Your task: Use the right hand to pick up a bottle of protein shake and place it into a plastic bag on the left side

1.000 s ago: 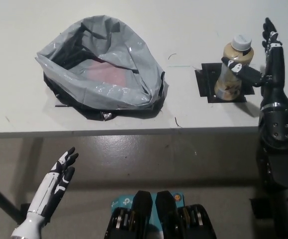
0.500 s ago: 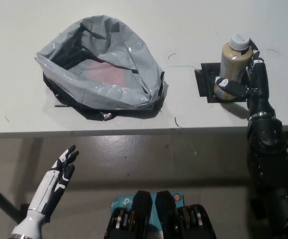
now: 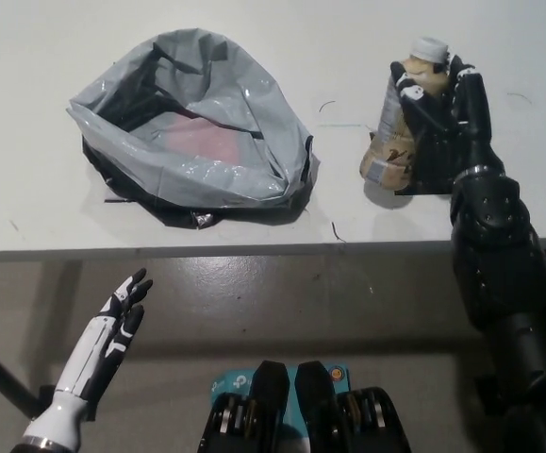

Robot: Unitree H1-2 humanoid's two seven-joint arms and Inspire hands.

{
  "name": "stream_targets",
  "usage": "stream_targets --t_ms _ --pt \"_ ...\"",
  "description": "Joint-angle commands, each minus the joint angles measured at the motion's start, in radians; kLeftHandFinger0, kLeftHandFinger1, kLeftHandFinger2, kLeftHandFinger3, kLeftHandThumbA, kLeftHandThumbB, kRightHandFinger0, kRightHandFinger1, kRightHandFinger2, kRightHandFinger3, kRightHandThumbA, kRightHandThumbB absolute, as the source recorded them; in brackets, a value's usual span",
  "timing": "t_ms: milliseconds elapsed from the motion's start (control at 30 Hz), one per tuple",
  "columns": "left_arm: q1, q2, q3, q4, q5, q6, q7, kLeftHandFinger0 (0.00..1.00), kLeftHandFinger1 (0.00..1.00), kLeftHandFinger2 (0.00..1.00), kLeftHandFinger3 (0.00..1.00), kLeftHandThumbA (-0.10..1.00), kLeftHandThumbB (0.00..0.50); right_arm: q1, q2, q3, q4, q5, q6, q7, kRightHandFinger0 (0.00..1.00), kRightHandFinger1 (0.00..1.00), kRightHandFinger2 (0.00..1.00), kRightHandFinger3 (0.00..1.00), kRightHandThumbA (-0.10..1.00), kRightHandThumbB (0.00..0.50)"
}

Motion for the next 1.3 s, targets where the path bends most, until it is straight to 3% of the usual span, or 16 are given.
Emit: stream_targets --t_ms 0,100,233,533,567,667,733,800,900,967,1000,1033,1067,1100,1200,1267 --pt "-0.018 0.021 0.007 -0.033 -0.009 -0.02 -0.015 1.0 1.0 1.0 1.0 0.97 0.205 -0.037 -0.004 0.002 -0.091 0.02 0.062 0.014 0.0 0.17 0.4 0.28 0.26 0.251" --pt "-0.019 0.02 0.007 -0.029 -0.01 -0.024 -0.018 1.0 1.0 1.0 1.0 0.96 0.198 -0.029 -0.007 0.0 -0.096 0.016 0.058 0.006 0.0 0.22 0.45 0.33 0.14 0.222" --pt "-0.013 0.017 0.01 -0.027 -0.013 -0.026 -0.017 1.0 1.0 1.0 1.0 0.94 0.187 -0.018 -0.012 -0.003 -0.081 0.022 0.035 0.012 0.0 0.28 0.56 0.5 0.08 0.214" --pt "-0.008 0.019 0.01 -0.03 -0.012 -0.019 -0.018 1.0 1.0 1.0 1.0 0.94 0.159 -0.025 0.017 0.008 -0.177 0.003 0.076 -0.019 0.0 0.16 0.43 0.46 -0.01 0.189" --pt "-0.008 0.019 0.01 -0.029 -0.012 -0.021 -0.017 1.0 1.0 1.0 1.0 0.94 0.151 -0.04 0.018 0.027 -0.203 -0.014 0.087 -0.012 0.0 0.17 0.44 0.44 -0.05 0.179" --pt "-0.006 0.017 0.008 -0.023 -0.019 -0.031 -0.02 1.0 1.0 1.0 1.0 0.93 0.139 -0.097 0.029 0.111 -0.296 -0.086 0.129 0.015 0.0 0.24 0.56 0.57 -0.1 0.162" --pt "-0.003 0.017 0.006 -0.032 -0.015 -0.005 -0.022 1.0 1.0 1.0 1.0 0.94 0.146 -0.168 0.035 0.197 -0.282 -0.162 0.102 0.025 0.0 0.24 0.54 0.52 -0.09 0.16" --pt "-0.002 0.016 0.006 -0.035 -0.023 0.002 -0.027 1.0 1.0 1.0 1.0 0.94 0.147 -0.218 0.049 0.242 -0.258 -0.173 0.111 0.045 0.0 0.26 0.59 0.57 -0.1 0.142" --pt "-0.001 0.015 0.005 -0.036 -0.027 0.001 -0.028 1.0 1.0 1.0 1.0 0.94 0.127 -0.254 0.061 0.288 -0.228 -0.197 0.121 0.037 0.0 0.24 0.57 0.58 -0.1 0.131" --pt "0.001 0.012 0.002 -0.039 -0.033 -0.002 -0.031 1.0 1.0 1.0 1.0 0.93 0.124 -0.301 0.085 0.338 -0.188 -0.243 0.133 0.031 0.0 0.18 0.51 0.51 -0.1 0.127" --pt "0.001 0.012 0.003 -0.041 -0.034 0.002 -0.032 1.0 1.0 1.0 1.0 0.93 0.13 -0.314 0.09 0.373 -0.147 -0.281 0.088 0.002 0.04 0.25 0.58 0.59 -0.1 0.183" --pt "0.0 0.014 0.002 -0.047 -0.036 0.009 -0.035 1.0 1.0 1.0 1.0 0.93 0.13 -0.337 0.098 0.425 -0.07 -0.342 0.005 -0.045 0.01 0.18 0.57 0.59 -0.1 0.142" --pt "-0.002 0.016 0.002 -0.05 -0.038 0.011 -0.038 1.0 1.0 1.0 1.0 0.93 0.129 -0.354 0.103 0.46 -0.011 -0.376 -0.036 -0.07 0.0 0.19 0.63 0.64 -0.1 0.11" --pt "-0.003 0.016 0.002 -0.05 -0.041 0.01 -0.039 1.0 1.0 1.0 1.0 0.93 0.128 -0.364 0.106 0.481 0.018 -0.389 -0.041 -0.079 0.0 0.24 0.7 0.72 -0.1 0.099" --pt "-0.003 0.018 0.001 -0.048 -0.038 0.005 -0.039 1.0 1.0 1.0 1.0 0.93 0.134 -0.39 0.115 0.527 0.086 -0.411 -0.053 -0.096 0.0 0.31 0.74 0.83 -0.1 0.083" --pt "-0.007 0.017 -0.006 -0.053 -0.024 0.013 -0.04 1.0 1.0 1.0 1.0 0.94 0.158 -0.438 0.135 0.607 0.231 -0.474 -0.085 -0.134 0.0 0.42 0.81 0.94 -0.1 0.089"
